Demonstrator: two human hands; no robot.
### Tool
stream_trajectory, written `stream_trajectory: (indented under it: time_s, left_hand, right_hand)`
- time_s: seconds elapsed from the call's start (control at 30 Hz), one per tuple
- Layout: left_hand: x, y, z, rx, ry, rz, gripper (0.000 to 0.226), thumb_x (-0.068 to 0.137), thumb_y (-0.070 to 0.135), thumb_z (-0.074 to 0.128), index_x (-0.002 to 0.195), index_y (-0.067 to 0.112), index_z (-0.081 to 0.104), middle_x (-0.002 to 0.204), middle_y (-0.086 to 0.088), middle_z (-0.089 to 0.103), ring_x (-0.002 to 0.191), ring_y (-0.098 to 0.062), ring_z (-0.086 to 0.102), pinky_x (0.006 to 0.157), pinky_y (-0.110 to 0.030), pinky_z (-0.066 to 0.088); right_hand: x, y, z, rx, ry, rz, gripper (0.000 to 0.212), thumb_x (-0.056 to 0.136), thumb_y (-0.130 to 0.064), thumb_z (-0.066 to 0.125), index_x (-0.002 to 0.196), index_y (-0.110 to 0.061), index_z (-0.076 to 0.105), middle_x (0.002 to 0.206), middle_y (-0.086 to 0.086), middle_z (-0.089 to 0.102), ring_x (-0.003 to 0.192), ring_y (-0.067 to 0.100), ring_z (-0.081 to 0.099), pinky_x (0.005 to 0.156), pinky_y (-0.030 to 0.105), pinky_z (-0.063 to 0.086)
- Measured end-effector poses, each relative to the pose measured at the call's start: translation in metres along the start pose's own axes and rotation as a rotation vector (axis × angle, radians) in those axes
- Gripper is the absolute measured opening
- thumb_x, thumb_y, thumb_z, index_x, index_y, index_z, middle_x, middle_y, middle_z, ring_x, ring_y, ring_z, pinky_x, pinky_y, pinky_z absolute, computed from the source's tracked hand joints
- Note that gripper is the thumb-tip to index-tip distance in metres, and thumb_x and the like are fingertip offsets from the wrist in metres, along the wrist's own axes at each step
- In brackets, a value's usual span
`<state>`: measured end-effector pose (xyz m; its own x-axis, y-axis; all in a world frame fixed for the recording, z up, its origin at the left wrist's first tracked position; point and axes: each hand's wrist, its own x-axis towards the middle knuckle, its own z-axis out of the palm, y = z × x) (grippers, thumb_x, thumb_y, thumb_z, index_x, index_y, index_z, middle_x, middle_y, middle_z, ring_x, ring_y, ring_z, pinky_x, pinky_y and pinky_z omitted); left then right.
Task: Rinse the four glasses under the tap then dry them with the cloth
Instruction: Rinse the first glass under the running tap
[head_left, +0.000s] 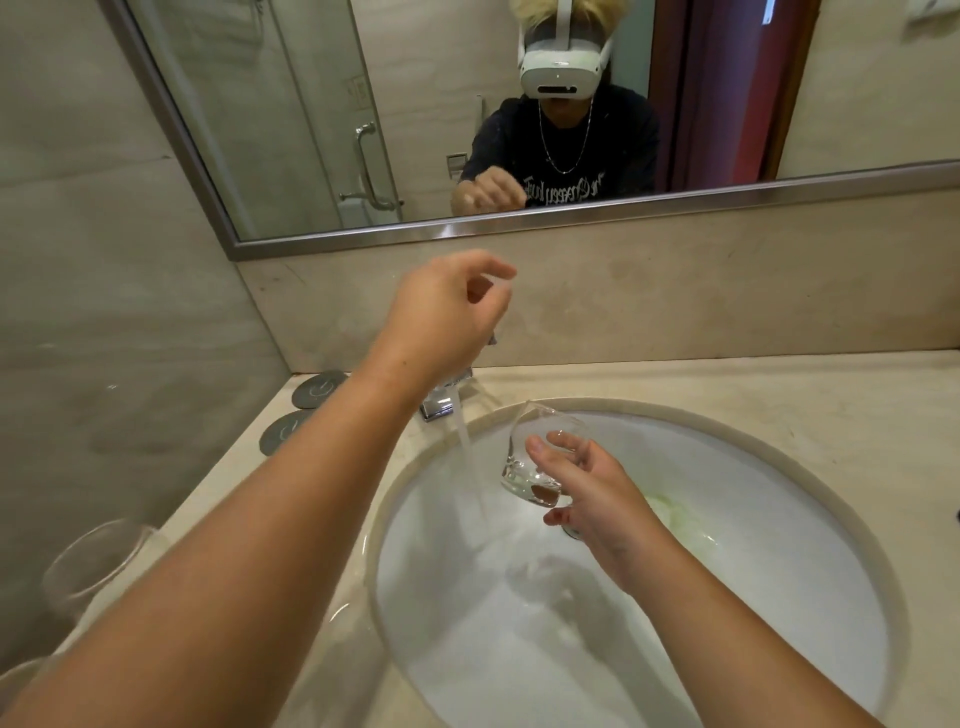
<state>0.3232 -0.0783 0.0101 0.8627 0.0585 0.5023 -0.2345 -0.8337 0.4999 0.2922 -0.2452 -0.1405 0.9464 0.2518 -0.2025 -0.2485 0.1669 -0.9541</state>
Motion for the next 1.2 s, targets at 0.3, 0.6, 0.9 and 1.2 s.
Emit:
stream_trajectory:
  time_s: [0.3, 0.6, 0.9, 1.2]
  left_hand:
    - [-0.127, -0.003, 0.004, -0.335, 0.082, -0.266, 0.023, 0.099, 0.03, 0.068, 0.122, 0.03, 0.071, 0.104, 0.013, 0.072, 0.089, 0.0, 0.065, 0.077, -0.015, 0.05]
    - [-0.139, -0.051, 0.047, -0.32, -0.122, -0.432, 0.069, 0.086, 0.06, 0.072, 0.147, 0.035, 0.051, 0.144, 0.014, 0.055, 0.128, -0.006, 0.057, 0.111, -0.037, 0.048]
    - [-0.142, -0.071, 0.057, -0.281, -0.15, -0.44, 0.059, 0.081, 0.041, 0.085, 0.132, 0.046, 0.055, 0.109, 0.025, 0.071, 0.104, 0.004, 0.067, 0.096, -0.026, 0.055]
    - [-0.139, -0.084, 0.054, -0.361, -0.092, -0.45, 0.031, 0.083, 0.029, 0.083, 0.112, 0.035, 0.072, 0.095, 0.017, 0.08, 0.089, -0.001, 0.075, 0.089, -0.033, 0.06]
  right_hand:
    - [-0.007, -0.012, 0.005, 0.157, -0.005, 0.007, 0.063, 0.081, -0.045, 0.082, 0.135, -0.016, 0.067, 0.134, 0.006, 0.073, 0.112, 0.028, 0.069, 0.074, 0.035, 0.051]
    - [0.001, -0.012, 0.049, 0.234, -0.045, 0.091, 0.011, 0.091, -0.034, 0.08, 0.091, -0.023, 0.081, 0.088, -0.004, 0.071, 0.079, 0.021, 0.065, 0.085, 0.039, 0.051]
    - [0.021, 0.01, 0.036, 0.32, -0.179, 0.133, 0.051, 0.089, -0.039, 0.08, 0.127, -0.006, 0.075, 0.132, 0.014, 0.073, 0.083, 0.024, 0.075, 0.092, 0.04, 0.063]
    - [0.03, 0.013, 0.032, 0.347, -0.197, 0.15, 0.042, 0.099, -0.045, 0.068, 0.13, -0.017, 0.067, 0.117, 0.014, 0.071, 0.098, 0.034, 0.072, 0.1, 0.049, 0.058]
